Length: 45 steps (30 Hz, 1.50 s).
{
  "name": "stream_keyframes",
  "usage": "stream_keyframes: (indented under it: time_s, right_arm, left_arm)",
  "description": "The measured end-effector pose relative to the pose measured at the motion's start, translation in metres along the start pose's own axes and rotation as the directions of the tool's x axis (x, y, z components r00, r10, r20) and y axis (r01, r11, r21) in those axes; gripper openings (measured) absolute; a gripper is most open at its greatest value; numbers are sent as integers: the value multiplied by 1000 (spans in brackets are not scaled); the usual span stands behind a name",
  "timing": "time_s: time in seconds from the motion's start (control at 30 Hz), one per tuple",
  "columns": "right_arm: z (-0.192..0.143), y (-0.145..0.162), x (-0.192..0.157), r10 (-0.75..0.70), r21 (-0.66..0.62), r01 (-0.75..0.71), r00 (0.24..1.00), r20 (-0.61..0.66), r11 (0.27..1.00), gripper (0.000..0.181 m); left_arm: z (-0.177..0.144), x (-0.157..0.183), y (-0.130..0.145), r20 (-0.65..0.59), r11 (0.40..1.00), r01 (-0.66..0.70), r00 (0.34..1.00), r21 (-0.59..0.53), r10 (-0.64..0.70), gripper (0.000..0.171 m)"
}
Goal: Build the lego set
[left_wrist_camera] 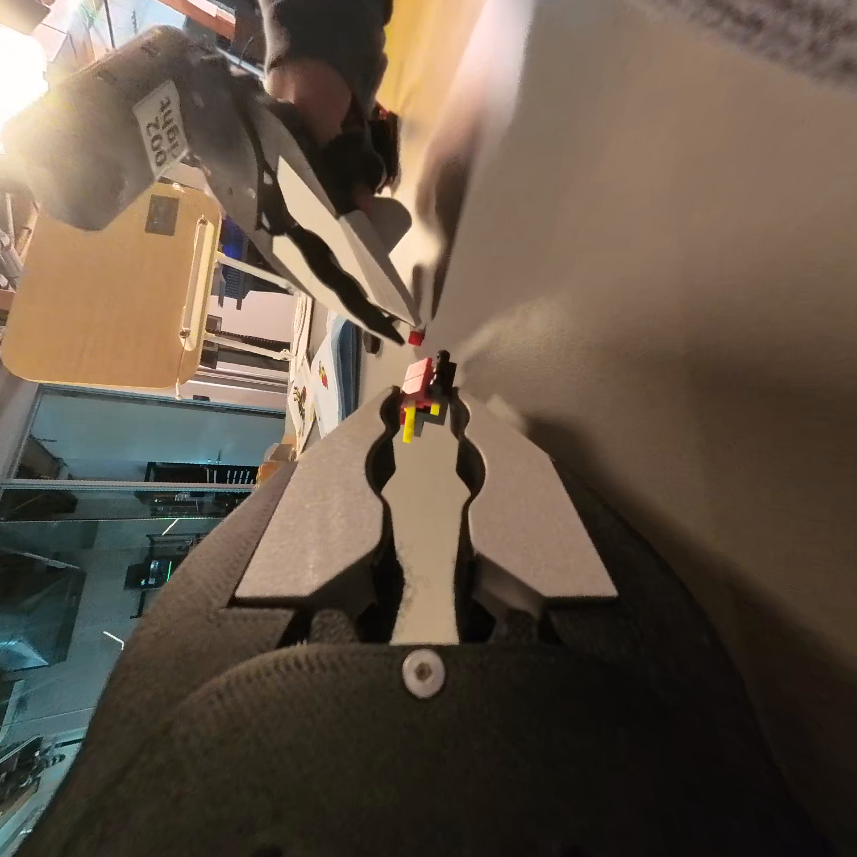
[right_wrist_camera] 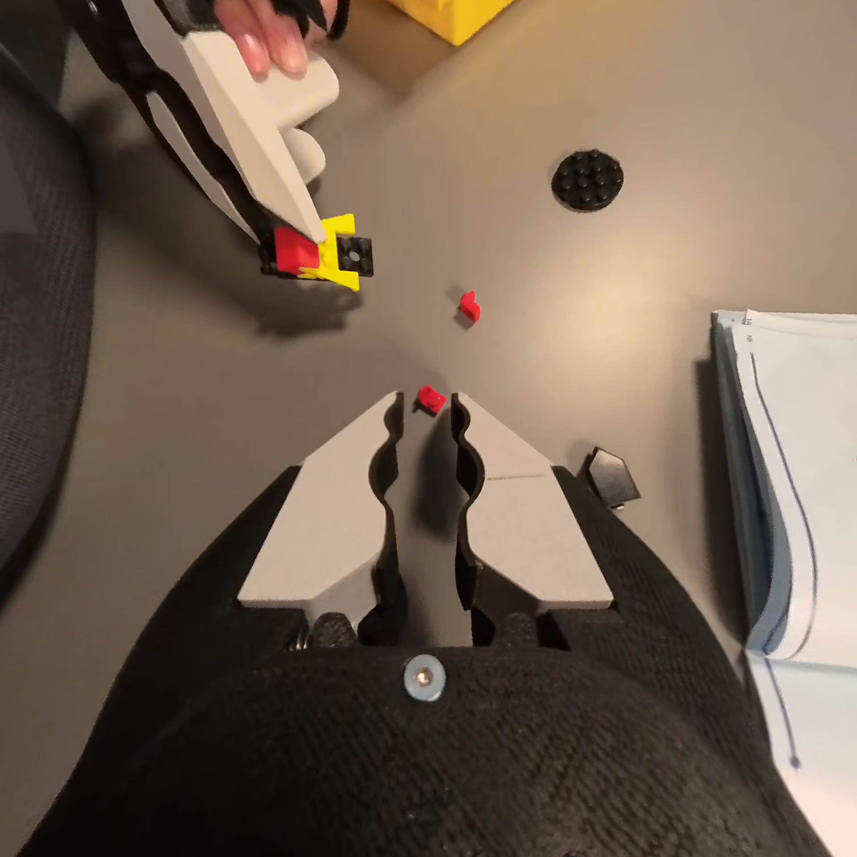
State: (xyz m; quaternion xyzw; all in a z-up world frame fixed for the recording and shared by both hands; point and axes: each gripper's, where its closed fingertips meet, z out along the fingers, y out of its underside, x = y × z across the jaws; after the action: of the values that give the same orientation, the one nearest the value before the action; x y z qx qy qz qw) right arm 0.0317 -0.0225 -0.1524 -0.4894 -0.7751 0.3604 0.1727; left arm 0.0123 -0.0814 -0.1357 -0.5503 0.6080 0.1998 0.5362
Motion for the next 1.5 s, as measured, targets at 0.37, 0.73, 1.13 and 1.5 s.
stream_keyframes:
  time_s: [0.37, 0.73, 1.13, 1.5]
  right_arm:
    - [-1, -5, 6, 117, 9, -117, 980, -160, 993, 13]
    - [-16, 13, 27, 132, -19, -151, 911, -392, 988, 13]
    - [-1, 4, 18, 227, 84, -212, 928, -295, 974, 6]
    - [18, -37, -33, 309, 120, -342, 923, 230, 932, 5]
  left_arm:
    - [0, 3, 1, -14, 1000, -5, 1000, -8, 4, 21]
    - [0, 4, 1, -20, 1000, -3, 1000, -15, 3, 20]
    - [1, 8, -7, -60, 997, 74, 995, -2, -74, 21]
    - [1, 12, -15, -90, 994, 106, 991, 29, -103, 20]
